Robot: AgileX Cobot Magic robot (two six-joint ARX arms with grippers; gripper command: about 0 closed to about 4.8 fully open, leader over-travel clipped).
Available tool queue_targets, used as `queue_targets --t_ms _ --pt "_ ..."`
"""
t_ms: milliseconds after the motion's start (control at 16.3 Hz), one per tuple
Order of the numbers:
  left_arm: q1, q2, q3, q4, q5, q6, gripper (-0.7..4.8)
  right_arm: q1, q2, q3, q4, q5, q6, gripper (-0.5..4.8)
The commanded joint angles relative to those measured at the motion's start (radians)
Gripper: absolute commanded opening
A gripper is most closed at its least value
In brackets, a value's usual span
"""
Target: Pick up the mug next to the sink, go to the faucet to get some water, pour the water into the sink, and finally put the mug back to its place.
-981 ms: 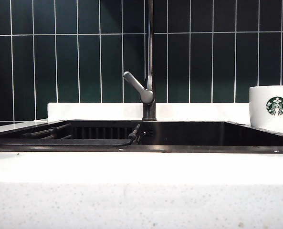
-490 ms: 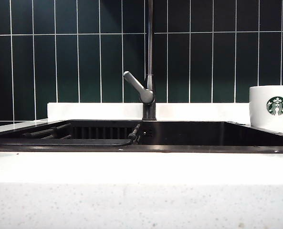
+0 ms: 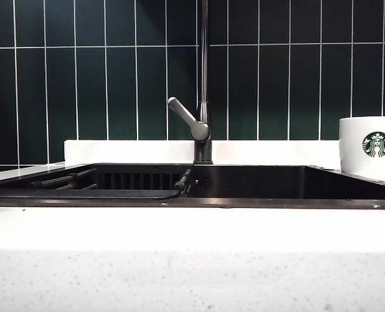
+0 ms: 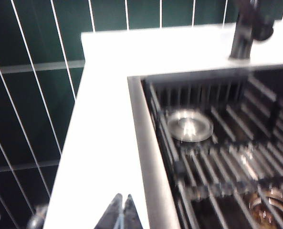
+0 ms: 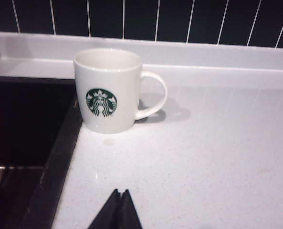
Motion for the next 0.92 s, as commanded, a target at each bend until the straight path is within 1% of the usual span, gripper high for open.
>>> queue_targets --t_ms 61,919 --pt "0.000 0.000 0.004 -0.004 0.001 0.004 -0.06 0.001 -0.003 -0.006 0.023 0.002 0.001 -0.06" --pt "0.000 0.000 0.004 -0.012 0.002 0.004 -0.06 -0.005 -0.003 -0.006 0.019 0.005 0.001 -0.05"
